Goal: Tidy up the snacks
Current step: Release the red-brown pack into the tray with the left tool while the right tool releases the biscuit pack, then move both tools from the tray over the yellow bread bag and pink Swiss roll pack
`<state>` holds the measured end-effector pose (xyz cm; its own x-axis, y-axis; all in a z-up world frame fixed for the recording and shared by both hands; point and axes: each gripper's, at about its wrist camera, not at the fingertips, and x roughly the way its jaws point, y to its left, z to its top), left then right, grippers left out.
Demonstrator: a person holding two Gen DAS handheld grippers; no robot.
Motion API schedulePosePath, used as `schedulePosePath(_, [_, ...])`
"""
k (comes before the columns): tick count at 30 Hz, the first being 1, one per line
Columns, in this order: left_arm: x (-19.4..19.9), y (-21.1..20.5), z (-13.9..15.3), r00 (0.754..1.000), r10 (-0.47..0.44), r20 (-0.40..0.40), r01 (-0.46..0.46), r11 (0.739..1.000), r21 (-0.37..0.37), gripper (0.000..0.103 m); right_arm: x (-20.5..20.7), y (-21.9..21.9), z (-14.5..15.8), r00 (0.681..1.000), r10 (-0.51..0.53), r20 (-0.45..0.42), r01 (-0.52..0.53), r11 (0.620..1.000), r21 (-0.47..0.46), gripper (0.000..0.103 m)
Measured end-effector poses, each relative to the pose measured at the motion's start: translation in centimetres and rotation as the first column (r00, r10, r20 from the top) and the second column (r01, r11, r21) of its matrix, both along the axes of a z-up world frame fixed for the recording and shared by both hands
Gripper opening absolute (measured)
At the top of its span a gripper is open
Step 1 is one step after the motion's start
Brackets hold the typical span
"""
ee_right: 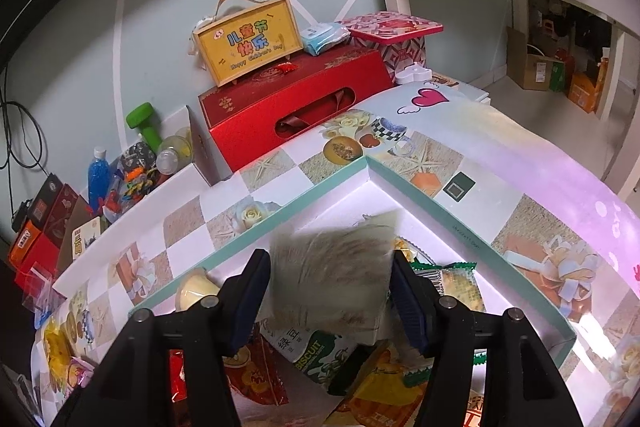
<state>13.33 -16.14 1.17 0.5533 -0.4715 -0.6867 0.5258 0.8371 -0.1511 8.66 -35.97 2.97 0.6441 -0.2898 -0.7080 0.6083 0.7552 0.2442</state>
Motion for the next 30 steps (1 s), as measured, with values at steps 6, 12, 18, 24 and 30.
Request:
schedulePosePath(6, [-0.4,0.7,1.3,1.0,-0.004,0.017,0.005,0.999,-0.033,0.061,-0.1,0.4,0.5,1.0,0.009,0.009,-0.008,1.0,-0.01,0.064])
schedulePosePath(12, [0.5,3.3,2.1,0.995,0.1,0.021,-0.098,0.994,-0.053,0.08,0.8,1.5,0.5,0.998,0.06,-0.006,-0.06,0.998,-0.017,0.066])
schedulePosePath(18, [2.3,6.6,1.1,0.964,0.265,0.025,-0.266,0.964,0.025,0.085,2.2,3.6,0.4,0.99,0.136,-0.033,-0.137,0.99,-0.042,0.078])
schedulePosePath(24, [3.1,9.5,0.6,0.926,0.376,0.036,-0.378,0.925,0.041,0.094,3.1,5.4,0.5,0.98,0.192,-0.046,-0.195,0.978,-0.069,0.089])
schedulePosePath(30, [3.5,11.5,0.5,0.895,0.442,0.06,-0.446,0.893,0.067,0.094,3.8,6.8,0.6,0.972,0.228,-0.048,-0.231,0.969,-0.085,0.1])
